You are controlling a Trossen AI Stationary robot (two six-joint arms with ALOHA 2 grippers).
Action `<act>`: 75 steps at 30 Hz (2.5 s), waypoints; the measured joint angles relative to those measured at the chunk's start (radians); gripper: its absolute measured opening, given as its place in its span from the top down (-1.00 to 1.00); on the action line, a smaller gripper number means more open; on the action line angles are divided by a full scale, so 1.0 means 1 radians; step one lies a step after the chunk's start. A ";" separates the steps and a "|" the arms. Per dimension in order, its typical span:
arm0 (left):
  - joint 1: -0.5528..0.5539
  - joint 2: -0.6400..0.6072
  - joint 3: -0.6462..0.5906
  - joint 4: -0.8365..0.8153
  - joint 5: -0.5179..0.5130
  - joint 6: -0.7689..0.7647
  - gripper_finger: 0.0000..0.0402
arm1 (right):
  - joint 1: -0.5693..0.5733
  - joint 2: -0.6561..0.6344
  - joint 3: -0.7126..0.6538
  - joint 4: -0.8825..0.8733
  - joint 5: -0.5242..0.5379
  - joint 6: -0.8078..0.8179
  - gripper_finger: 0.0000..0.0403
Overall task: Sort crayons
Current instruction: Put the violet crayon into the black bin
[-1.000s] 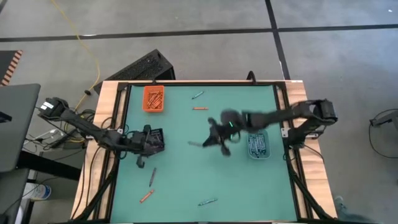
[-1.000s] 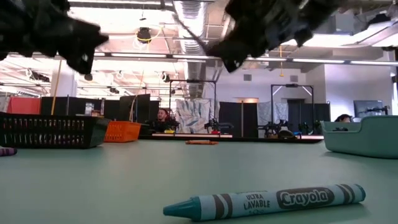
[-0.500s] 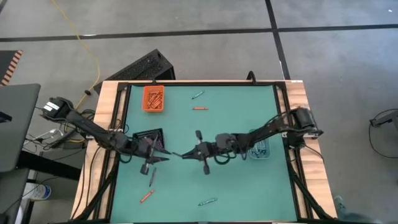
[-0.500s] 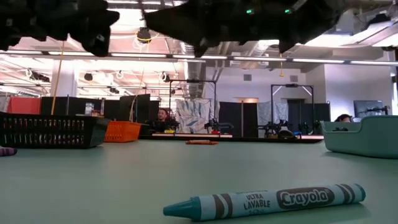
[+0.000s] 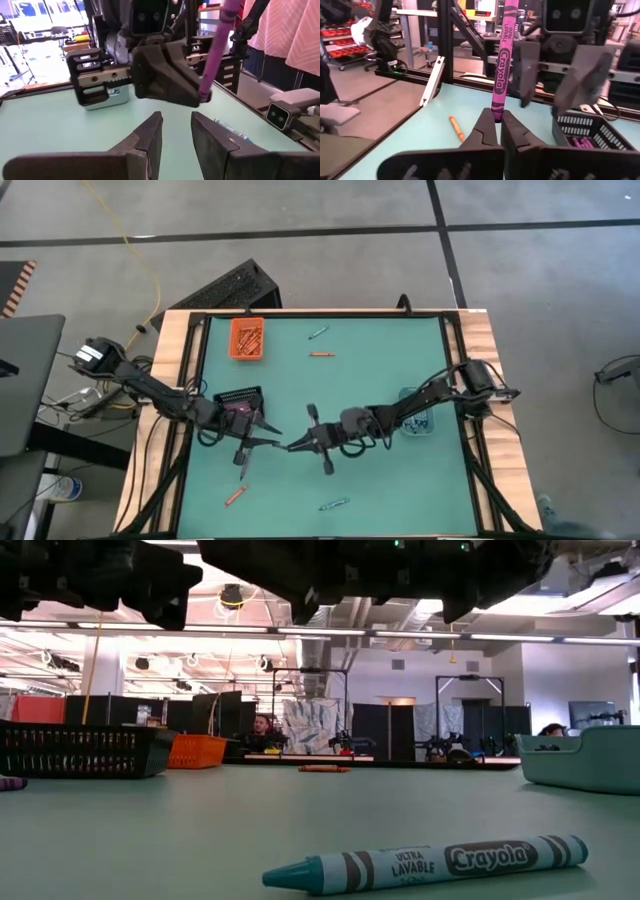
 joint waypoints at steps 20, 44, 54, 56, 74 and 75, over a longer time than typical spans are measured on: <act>0.023 0.000 0.000 0.094 0.023 0.087 0.53 | -0.062 0.004 0.000 -0.003 0.006 -0.015 1.00; 0.066 -0.009 0.000 0.122 -0.004 0.027 0.93 | -0.106 0.000 0.000 -0.045 0.005 -0.018 0.78; 0.124 -0.298 0.095 -0.507 -0.135 -0.112 0.93 | -0.109 -0.159 -0.001 -0.439 0.005 -0.126 0.44; 0.155 -0.353 0.197 -0.883 -0.173 -0.203 0.94 | -0.109 -0.185 -0.001 -0.553 0.005 -0.114 0.40; 0.255 -0.029 0.456 -1.802 0.049 -0.657 0.78 | -0.051 -0.152 -0.001 -0.635 0.006 0.006 0.37; 0.255 -0.013 0.470 -1.823 0.050 -0.657 0.74 | -0.048 -0.154 -0.001 -0.634 0.006 0.006 0.37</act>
